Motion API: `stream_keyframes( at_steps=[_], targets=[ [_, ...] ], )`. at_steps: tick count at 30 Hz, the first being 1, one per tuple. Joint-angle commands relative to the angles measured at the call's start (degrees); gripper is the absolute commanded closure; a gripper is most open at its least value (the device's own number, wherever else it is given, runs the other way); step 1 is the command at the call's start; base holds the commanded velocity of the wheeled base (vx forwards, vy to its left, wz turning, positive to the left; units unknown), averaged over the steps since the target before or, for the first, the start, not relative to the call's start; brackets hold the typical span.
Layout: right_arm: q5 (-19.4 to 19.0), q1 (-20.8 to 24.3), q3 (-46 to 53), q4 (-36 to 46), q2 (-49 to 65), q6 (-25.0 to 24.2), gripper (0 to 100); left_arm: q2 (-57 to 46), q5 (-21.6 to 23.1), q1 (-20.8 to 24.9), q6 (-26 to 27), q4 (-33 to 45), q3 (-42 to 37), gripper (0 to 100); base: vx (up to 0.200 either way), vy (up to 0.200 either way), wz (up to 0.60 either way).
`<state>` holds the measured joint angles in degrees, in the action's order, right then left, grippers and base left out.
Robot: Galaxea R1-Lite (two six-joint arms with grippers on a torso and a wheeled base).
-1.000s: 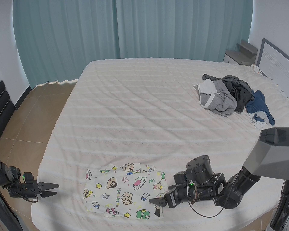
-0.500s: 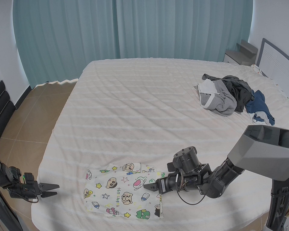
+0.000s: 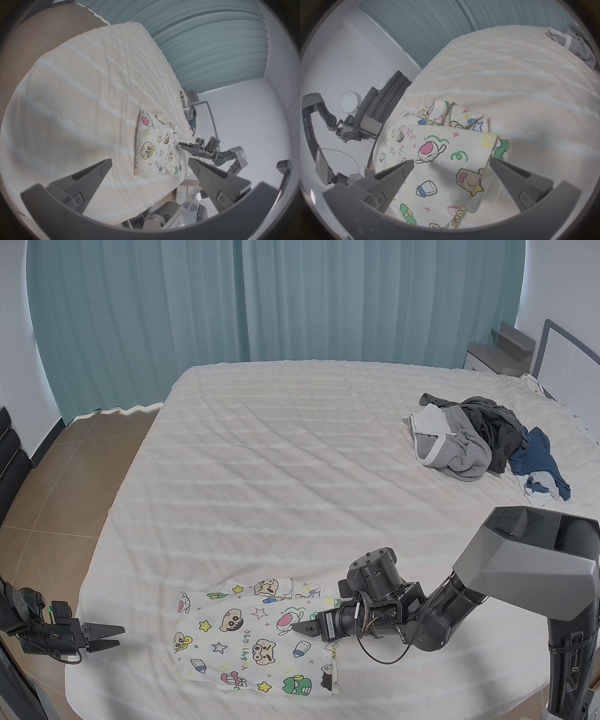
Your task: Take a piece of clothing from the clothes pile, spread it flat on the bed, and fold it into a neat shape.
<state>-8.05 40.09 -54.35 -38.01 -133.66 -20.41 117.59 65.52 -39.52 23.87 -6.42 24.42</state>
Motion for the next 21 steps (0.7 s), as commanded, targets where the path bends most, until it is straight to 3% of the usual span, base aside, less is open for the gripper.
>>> stream_keyframes(
  at_steps=[1, 21],
  targets=[
    [0.1, 0.2, -0.8, 0.0, -1.2, -0.1, 100, 0.3, 0.0, 0.0, -0.1, -0.1, -0.1, 0, 0.000, 0.000, 0.00],
    [0.7, -2.0, -1.9, -0.5, 2.4, -0.3, 100, 0.3, 0.0, 0.0, 0.0, -0.1, -0.1, 0, 0.000, 0.000, 0.00]
  ],
)
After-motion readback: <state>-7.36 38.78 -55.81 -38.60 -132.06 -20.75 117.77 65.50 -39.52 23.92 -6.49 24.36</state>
